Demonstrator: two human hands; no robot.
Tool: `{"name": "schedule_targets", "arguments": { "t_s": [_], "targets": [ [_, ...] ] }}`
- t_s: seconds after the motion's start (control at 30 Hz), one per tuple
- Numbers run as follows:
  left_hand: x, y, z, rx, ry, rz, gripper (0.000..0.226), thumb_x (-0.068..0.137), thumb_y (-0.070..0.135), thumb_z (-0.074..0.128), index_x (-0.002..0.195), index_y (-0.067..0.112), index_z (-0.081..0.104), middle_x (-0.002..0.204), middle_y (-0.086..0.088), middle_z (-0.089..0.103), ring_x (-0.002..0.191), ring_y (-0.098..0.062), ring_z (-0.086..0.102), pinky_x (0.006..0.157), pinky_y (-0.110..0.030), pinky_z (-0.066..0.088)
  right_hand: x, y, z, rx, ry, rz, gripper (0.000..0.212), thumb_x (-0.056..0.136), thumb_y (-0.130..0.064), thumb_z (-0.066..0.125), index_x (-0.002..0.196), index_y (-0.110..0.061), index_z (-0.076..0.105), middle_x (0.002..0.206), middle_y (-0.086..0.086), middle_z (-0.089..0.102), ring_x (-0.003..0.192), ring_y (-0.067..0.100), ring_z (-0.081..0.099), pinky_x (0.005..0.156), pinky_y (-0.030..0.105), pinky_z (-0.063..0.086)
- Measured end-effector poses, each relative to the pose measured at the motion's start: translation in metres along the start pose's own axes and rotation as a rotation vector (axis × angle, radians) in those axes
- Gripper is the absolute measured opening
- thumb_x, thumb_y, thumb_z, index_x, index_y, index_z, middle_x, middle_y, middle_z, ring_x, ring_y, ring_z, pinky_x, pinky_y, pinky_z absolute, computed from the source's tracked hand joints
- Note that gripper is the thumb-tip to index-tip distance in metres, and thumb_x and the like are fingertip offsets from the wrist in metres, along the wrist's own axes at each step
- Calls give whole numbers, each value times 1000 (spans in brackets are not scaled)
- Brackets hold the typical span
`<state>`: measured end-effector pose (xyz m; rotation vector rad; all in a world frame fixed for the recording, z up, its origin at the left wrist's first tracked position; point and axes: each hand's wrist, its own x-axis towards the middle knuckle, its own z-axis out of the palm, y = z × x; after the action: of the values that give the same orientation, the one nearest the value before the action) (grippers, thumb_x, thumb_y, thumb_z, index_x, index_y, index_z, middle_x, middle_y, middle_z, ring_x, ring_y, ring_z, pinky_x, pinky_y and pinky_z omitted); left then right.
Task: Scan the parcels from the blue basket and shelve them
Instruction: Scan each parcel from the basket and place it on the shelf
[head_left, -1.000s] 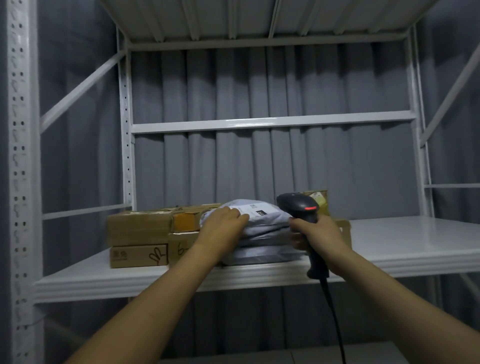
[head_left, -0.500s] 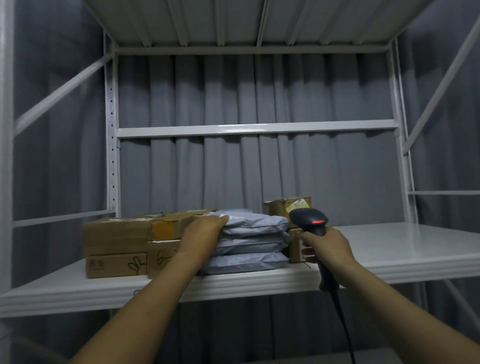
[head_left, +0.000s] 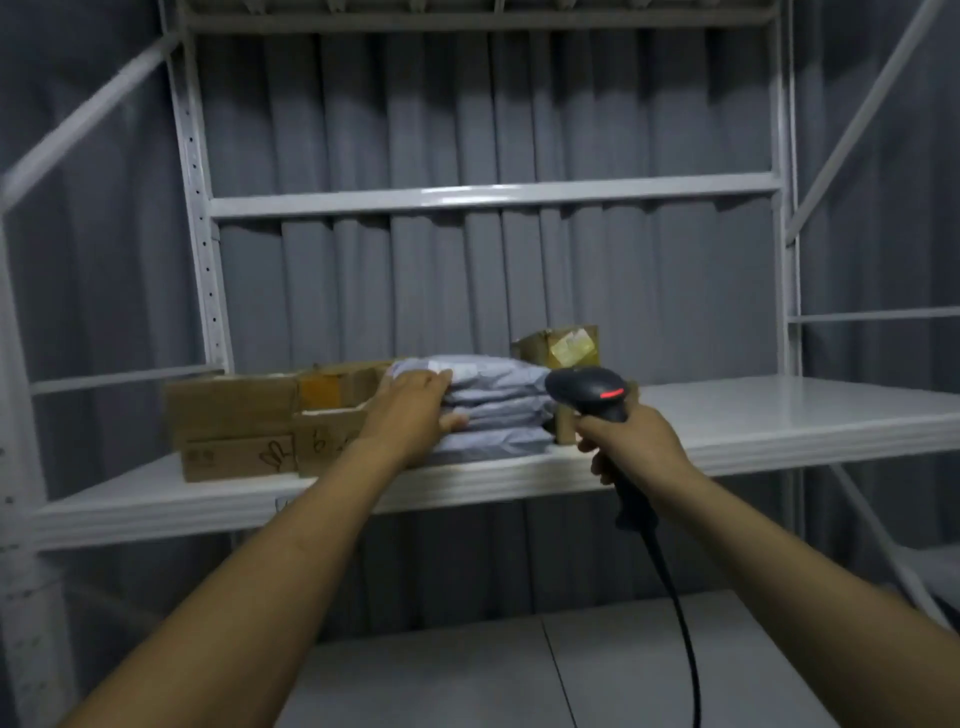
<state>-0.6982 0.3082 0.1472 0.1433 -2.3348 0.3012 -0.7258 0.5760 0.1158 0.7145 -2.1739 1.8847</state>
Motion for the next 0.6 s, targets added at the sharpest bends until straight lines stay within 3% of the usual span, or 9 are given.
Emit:
{"name": "schedule_targets", "arguments": {
  "t_s": [0.1, 0.3, 0.43, 0.6],
  "targets": [
    [-37, 14, -5, -98, -2, -8, 55, 89, 47, 59, 135, 17, 52, 133, -15, 56, 122, -35, 50, 103, -41, 39, -29, 9, -7, 16, 7, 22, 14, 84, -23, 69, 82, -9, 67, 77, 9, 73, 52, 21, 60, 53, 28, 48],
    [-147, 61, 28, -215, -200, -5, 49, 93, 42, 57, 133, 14, 55, 136, -11, 53, 124, -31, 48, 105, -40, 38, -112, 60, -7, 10, -64, 108, 16, 86, -20, 69, 75, -11, 64, 70, 9, 67, 48, 18, 55, 49, 28, 47],
    [-236, 100, 74, -273, -390, -35, 46, 94, 40, 56, 134, 17, 56, 140, -8, 50, 127, -27, 45, 105, -37, 36, -167, 121, 1, -58, -210, 214, 12, 87, -21, 68, 82, -11, 63, 75, 10, 71, 51, 18, 58, 50, 30, 48],
    [-343, 135, 132, -343, -690, -117, 48, 96, 43, 53, 138, 21, 52, 144, -3, 47, 130, -22, 42, 107, -34, 35, -223, 211, 14, -238, -315, 397, 18, 82, -23, 74, 82, -6, 66, 69, 14, 70, 46, 14, 59, 45, 21, 47]
  ]
}}
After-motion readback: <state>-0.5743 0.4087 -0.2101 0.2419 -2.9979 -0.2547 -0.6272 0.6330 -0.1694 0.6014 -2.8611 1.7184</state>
